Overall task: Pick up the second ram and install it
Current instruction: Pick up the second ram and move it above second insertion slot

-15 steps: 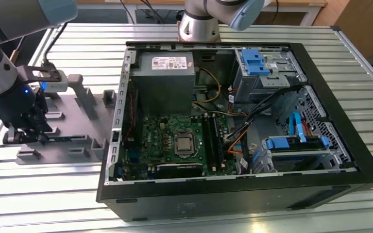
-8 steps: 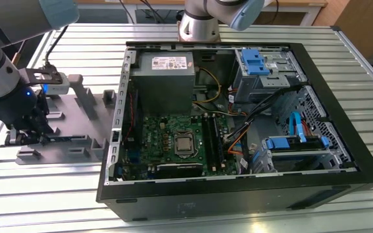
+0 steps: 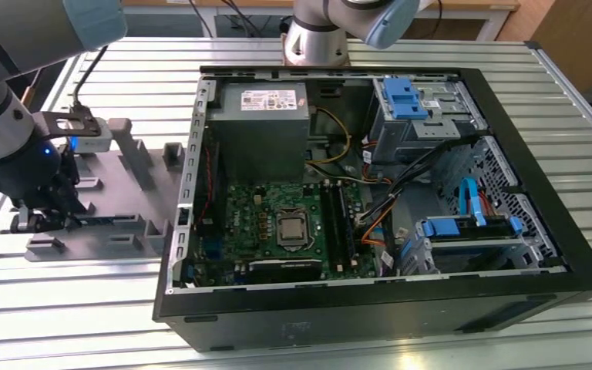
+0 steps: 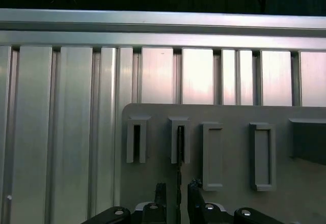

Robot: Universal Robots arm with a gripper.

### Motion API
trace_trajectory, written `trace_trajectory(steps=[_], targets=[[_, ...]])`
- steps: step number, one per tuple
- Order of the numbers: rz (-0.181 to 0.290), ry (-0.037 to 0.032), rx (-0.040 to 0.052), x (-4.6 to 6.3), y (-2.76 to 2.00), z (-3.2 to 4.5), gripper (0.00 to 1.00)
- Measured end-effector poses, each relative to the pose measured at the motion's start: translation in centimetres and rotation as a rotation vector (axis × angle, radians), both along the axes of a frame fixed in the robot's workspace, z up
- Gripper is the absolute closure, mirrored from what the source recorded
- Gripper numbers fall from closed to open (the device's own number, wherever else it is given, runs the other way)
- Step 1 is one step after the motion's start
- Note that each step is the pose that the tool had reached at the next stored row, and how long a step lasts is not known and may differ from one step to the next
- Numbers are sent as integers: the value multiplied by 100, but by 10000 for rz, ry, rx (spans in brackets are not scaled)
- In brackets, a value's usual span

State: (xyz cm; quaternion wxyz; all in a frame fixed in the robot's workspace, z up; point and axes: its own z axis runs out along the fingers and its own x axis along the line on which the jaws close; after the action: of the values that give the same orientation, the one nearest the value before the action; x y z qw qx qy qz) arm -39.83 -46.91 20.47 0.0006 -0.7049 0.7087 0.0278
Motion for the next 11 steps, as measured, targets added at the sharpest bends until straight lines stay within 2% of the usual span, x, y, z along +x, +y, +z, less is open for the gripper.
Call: trace_trajectory(steps=[11], targets=[[6,-15,-1,0,-1,-53,69]])
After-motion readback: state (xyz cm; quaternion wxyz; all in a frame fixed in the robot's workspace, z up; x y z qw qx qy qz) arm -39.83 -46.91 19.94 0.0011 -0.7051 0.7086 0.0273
